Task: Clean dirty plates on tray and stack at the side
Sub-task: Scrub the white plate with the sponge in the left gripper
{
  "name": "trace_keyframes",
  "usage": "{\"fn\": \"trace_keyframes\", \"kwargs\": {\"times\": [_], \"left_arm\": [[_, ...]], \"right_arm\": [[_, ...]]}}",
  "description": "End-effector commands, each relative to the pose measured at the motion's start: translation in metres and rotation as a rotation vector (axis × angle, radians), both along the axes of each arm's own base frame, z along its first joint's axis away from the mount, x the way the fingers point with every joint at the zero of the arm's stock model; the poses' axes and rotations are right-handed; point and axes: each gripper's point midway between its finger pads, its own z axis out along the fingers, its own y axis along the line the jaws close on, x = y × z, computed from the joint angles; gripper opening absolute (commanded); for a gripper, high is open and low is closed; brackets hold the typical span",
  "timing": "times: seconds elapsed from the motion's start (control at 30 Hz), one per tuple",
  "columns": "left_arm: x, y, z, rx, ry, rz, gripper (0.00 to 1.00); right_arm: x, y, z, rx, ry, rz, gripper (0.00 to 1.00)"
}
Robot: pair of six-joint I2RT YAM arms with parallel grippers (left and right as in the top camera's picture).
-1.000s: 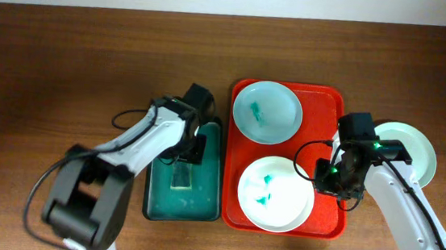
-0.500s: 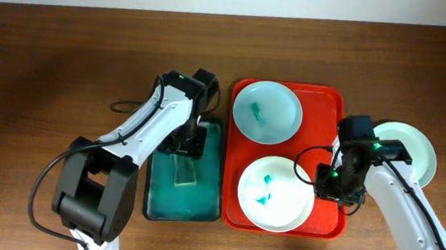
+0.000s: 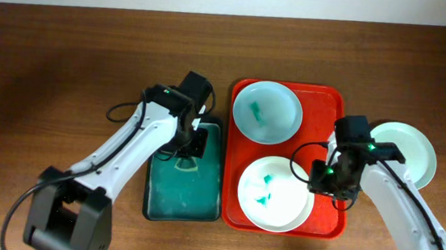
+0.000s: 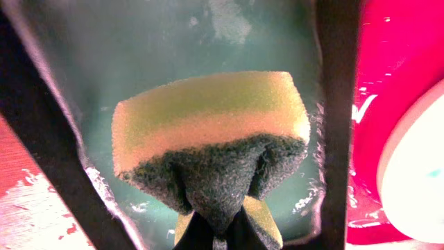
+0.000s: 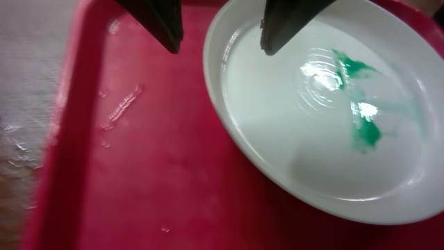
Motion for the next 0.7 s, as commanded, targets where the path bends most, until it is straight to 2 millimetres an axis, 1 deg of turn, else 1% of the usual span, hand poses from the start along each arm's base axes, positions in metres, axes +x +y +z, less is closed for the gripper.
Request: {"fn": "trace_keyframes", "kwargs": {"times": [0.0, 0.07, 0.1, 0.13, 0.17, 0.23, 0.27, 0.3, 0.33, 0.4, 0.43, 0.47, 0.5, 0.57, 0.6, 0.63, 0.67], "left_arm": [[0.004, -0.003, 0.019, -0.027, -0.053, -0.04, 0.0], [0.005, -0.003, 0.019, -0.027, -0.053, -0.04, 0.0], [0.004, -0.003, 0.019, -0.027, -0.053, -0.04, 0.0], [0.004, -0.003, 0.019, -0.027, -0.054, -0.042, 0.0], [0.004, -0.004, 0.019, -0.027, -0.054, -0.047, 0.0], [0.006, -0.005, 0.019, -0.03, -0.061, -0.051, 0.0], [0.006, -0.005, 0.019, -0.032, -0.064, -0.052, 0.0], [0.006, -0.006, 0.019, -0.035, -0.062, -0.053, 0.0], [0.005, -0.008, 0.019, -0.035, -0.063, -0.064, 0.0], [0.004, -0.013, 0.019, -0.037, -0.067, -0.08, 0.0], [0.003, -0.016, 0.019, -0.039, -0.07, -0.089, 0.0], [0.003, -0.018, 0.019, -0.04, -0.074, -0.096, 0.0], [0.003, -0.024, 0.02, -0.048, -0.086, -0.111, 0.0], [0.002, -0.035, 0.02, -0.062, -0.1, -0.138, 0.0], [-0.002, -0.046, 0.021, -0.095, -0.093, -0.157, 0.0], [-0.007, -0.062, 0.023, -0.155, -0.089, -0.183, 0.0], [-0.011, -0.093, 0.029, -0.261, -0.099, -0.234, 0.0]], "right_arm": [[-0.005, 0.01, -0.023, 0.049, 0.082, 0.067, 0.34], [-0.008, 0.01, -0.045, 0.046, 0.156, 0.069, 0.28], [-0.008, 0.01, -0.052, 0.045, 0.175, 0.071, 0.27], [-0.008, 0.011, -0.052, 0.05, 0.176, 0.071, 0.25], [-0.006, 0.011, -0.048, 0.055, 0.151, 0.103, 0.24], [-0.004, 0.011, -0.026, 0.056, 0.084, 0.113, 0.25], [-0.006, 0.008, -0.018, 0.059, 0.069, 0.098, 0.25], [-0.012, 0.004, -0.014, 0.062, 0.083, 0.079, 0.25], [-0.017, 0.001, -0.02, 0.066, 0.096, 0.066, 0.25], [-0.024, 0.011, -0.041, 0.178, 0.075, 0.028, 0.25], [-0.023, 0.01, -0.046, 0.202, 0.057, 0.006, 0.25], [-0.023, 0.009, -0.047, 0.201, 0.053, 0.004, 0.25], [-0.022, 0.009, -0.048, 0.192, 0.051, 0.005, 0.18], [-0.023, -0.006, -0.055, 0.108, 0.074, -0.059, 0.07], [-0.021, -0.006, -0.055, 0.108, 0.069, -0.059, 0.04], [-0.021, -0.006, -0.055, 0.105, 0.07, -0.063, 0.04], [-0.022, -0.012, -0.057, 0.069, 0.081, -0.117, 0.04]]}}
